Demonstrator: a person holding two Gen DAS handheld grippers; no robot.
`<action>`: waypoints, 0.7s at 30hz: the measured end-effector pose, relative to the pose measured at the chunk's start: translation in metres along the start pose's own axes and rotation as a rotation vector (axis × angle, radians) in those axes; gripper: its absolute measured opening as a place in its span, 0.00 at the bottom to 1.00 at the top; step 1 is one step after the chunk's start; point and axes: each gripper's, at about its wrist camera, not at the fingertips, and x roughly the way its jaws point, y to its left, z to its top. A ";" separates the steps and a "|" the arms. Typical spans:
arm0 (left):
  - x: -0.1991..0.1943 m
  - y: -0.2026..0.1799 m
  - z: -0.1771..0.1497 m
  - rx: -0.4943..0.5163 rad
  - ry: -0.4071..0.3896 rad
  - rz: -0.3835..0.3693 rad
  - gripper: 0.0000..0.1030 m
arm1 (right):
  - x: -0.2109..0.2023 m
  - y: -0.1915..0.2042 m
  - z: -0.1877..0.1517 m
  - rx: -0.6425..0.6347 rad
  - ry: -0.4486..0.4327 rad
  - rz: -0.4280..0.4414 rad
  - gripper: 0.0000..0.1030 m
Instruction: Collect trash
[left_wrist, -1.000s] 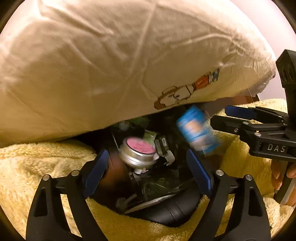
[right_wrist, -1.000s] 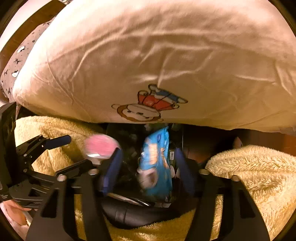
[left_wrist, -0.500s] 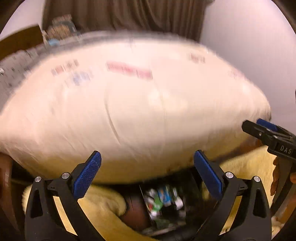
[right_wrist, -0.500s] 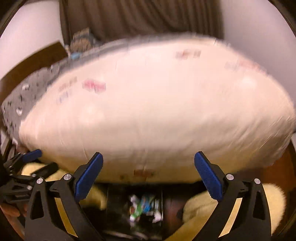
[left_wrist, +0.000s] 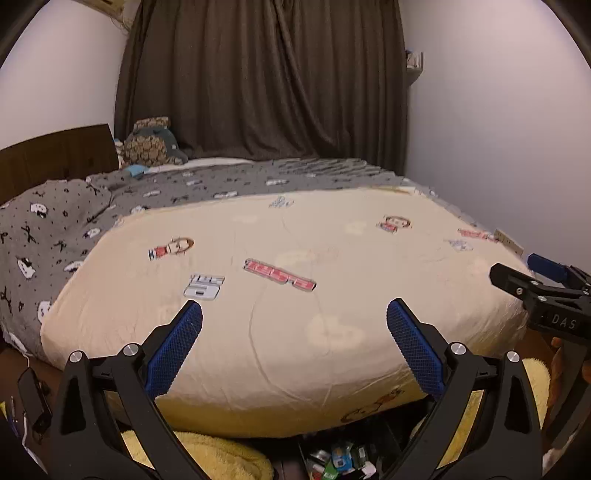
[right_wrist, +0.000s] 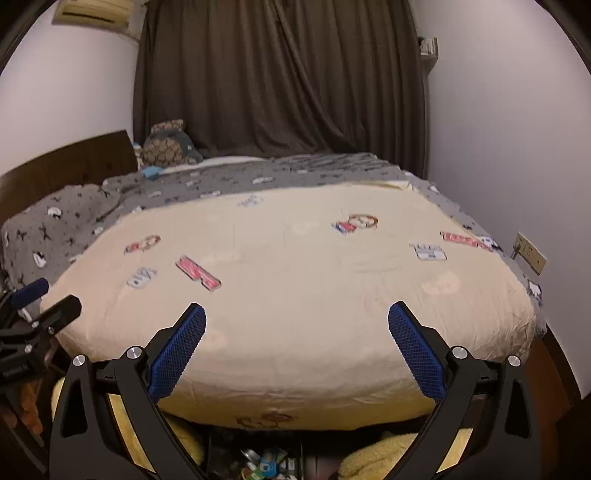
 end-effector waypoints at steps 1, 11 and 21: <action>-0.005 -0.001 0.002 -0.001 -0.008 0.003 0.92 | -0.001 0.001 0.001 -0.001 -0.002 -0.001 0.96; -0.016 0.004 0.002 -0.021 -0.017 0.059 0.92 | -0.013 0.008 -0.002 -0.013 -0.002 -0.049 0.97; -0.017 0.006 0.000 -0.024 -0.011 0.058 0.92 | -0.013 0.011 -0.003 -0.021 0.003 -0.036 0.97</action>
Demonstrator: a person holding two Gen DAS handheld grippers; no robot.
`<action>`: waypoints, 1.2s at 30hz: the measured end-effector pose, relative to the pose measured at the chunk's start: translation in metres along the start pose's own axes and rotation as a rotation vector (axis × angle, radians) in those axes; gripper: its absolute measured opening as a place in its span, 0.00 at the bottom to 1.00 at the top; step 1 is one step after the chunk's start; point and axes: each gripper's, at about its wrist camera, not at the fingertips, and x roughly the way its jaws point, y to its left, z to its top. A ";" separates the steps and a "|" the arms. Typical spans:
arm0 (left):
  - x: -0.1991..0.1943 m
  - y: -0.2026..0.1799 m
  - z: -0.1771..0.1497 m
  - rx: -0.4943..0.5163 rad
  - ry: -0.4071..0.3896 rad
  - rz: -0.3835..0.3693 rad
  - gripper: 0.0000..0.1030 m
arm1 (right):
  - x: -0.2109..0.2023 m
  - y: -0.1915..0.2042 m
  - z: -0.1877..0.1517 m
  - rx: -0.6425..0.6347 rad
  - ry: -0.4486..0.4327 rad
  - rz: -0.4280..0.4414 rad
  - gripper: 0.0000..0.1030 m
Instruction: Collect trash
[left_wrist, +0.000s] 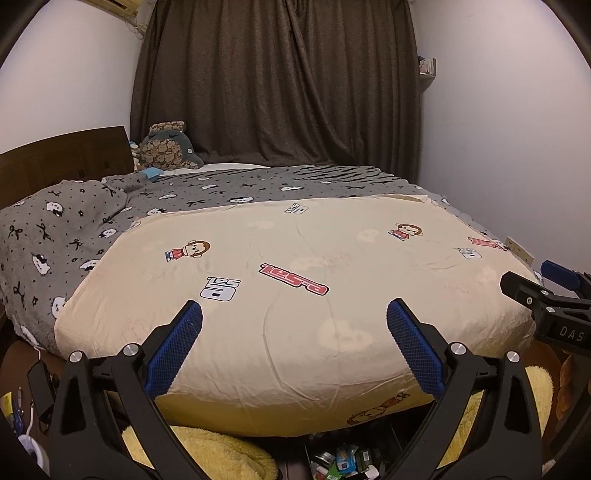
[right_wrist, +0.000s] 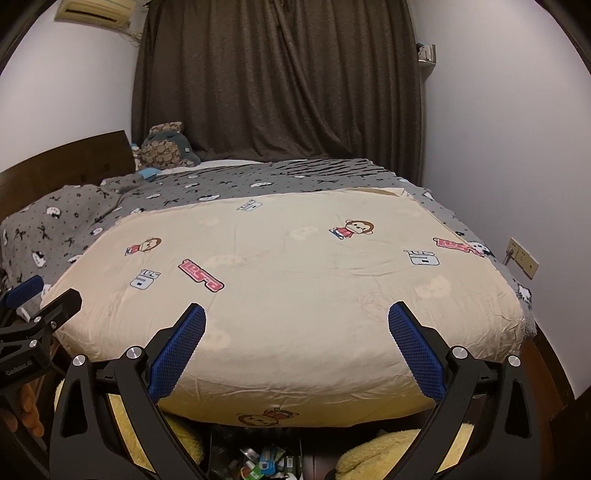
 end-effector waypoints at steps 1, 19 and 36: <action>-0.001 0.000 0.000 -0.002 0.000 0.001 0.92 | 0.000 0.000 0.000 0.002 0.001 0.001 0.97; -0.005 0.000 0.003 -0.005 -0.016 0.004 0.92 | -0.002 0.001 0.000 0.012 -0.007 -0.004 0.97; -0.008 0.004 0.007 -0.002 -0.028 0.000 0.92 | -0.005 0.004 0.003 0.013 -0.013 -0.007 0.97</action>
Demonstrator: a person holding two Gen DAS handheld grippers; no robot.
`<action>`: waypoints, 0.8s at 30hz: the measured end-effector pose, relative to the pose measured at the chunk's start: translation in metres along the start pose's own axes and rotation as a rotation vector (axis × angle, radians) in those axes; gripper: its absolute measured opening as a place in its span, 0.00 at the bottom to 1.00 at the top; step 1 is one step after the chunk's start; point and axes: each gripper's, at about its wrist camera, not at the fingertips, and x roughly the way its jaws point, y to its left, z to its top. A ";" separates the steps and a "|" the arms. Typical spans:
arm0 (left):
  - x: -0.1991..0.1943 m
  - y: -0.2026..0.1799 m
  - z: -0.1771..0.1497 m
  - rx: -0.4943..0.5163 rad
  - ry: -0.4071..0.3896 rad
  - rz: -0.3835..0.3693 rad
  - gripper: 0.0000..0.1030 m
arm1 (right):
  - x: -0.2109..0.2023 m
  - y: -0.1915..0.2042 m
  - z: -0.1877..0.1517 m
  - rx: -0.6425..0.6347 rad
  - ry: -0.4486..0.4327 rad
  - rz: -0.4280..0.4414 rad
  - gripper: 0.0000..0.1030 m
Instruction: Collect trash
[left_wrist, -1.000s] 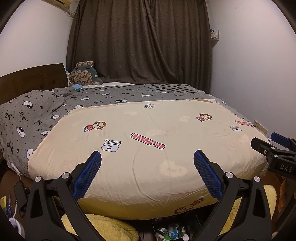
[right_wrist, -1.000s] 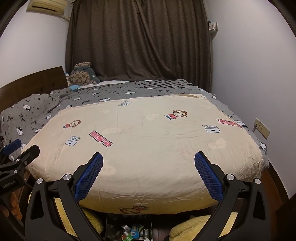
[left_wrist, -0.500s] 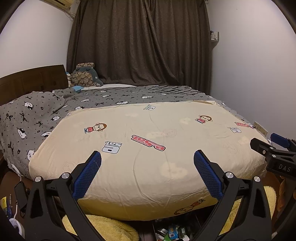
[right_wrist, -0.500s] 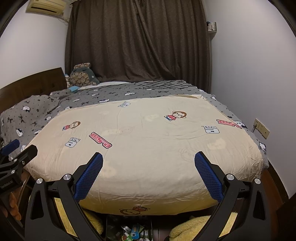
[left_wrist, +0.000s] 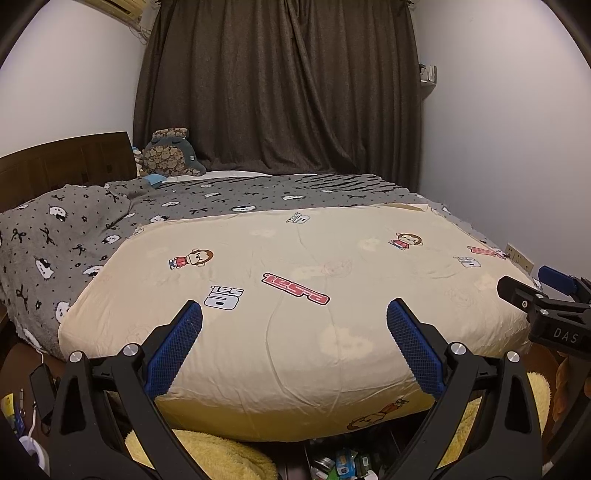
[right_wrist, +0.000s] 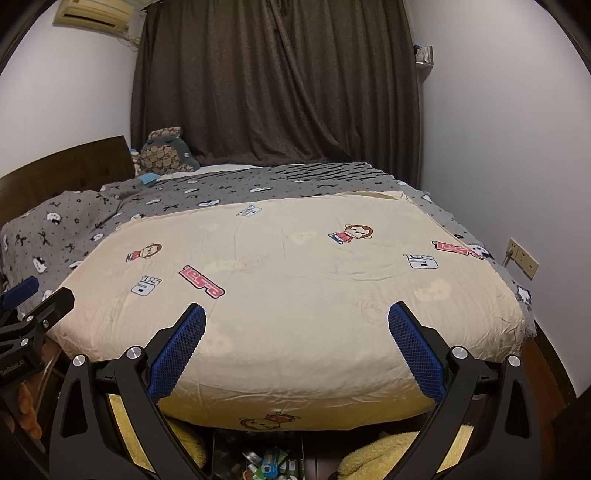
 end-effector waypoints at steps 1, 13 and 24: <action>0.000 0.000 0.000 0.000 0.000 -0.001 0.92 | 0.000 0.000 0.000 0.000 -0.001 0.000 0.97; -0.001 0.000 0.001 0.001 0.001 -0.004 0.92 | -0.001 0.000 0.001 0.002 -0.002 0.002 0.97; 0.000 -0.002 0.001 0.000 0.000 -0.004 0.92 | -0.001 -0.001 0.001 0.001 -0.001 0.004 0.97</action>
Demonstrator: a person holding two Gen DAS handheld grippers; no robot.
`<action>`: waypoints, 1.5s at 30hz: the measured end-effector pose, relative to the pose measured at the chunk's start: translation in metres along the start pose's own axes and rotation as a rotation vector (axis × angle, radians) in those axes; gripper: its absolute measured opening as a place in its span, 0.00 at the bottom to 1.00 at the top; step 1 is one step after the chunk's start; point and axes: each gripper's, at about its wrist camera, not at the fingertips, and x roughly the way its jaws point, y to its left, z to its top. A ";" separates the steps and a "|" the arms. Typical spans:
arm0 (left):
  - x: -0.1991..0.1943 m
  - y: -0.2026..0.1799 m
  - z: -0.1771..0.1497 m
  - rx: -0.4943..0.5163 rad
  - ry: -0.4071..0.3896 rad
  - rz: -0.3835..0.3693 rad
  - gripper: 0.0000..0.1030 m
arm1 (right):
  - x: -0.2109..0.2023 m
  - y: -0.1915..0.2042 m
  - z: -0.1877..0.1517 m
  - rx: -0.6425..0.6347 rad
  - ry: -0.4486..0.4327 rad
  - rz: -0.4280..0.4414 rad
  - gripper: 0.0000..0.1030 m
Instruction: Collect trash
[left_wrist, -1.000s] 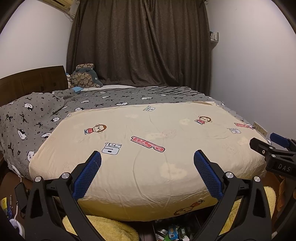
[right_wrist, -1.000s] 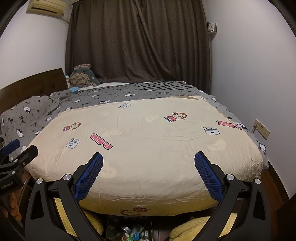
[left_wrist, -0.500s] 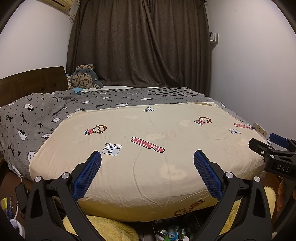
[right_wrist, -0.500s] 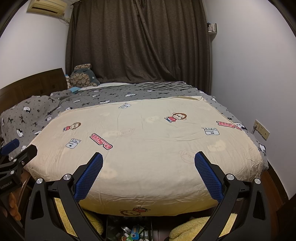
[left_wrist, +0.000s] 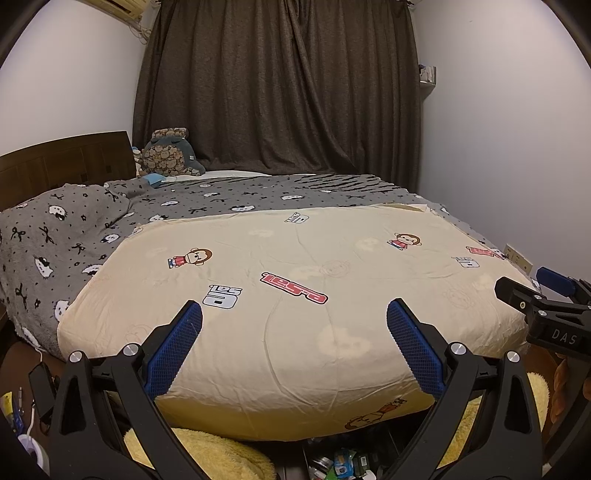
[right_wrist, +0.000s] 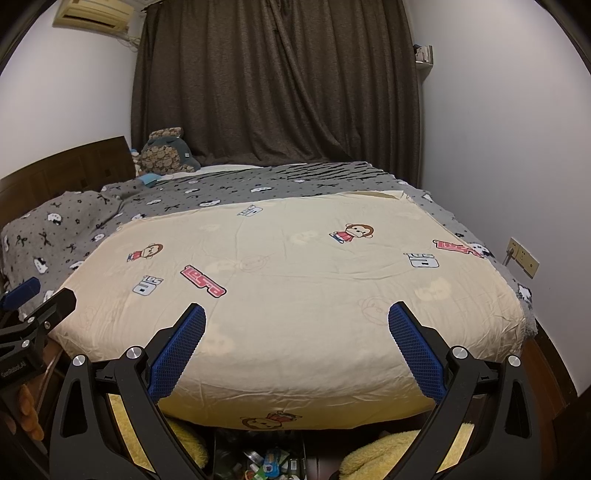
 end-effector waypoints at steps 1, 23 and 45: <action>0.000 0.000 -0.001 -0.001 0.000 0.000 0.92 | 0.000 0.000 0.000 0.000 0.000 0.000 0.97; 0.000 -0.001 -0.002 -0.002 -0.001 0.002 0.92 | 0.000 0.003 -0.001 0.002 0.004 0.002 0.97; 0.000 0.000 -0.003 -0.003 -0.001 0.001 0.92 | 0.000 0.003 -0.001 0.005 0.007 0.001 0.97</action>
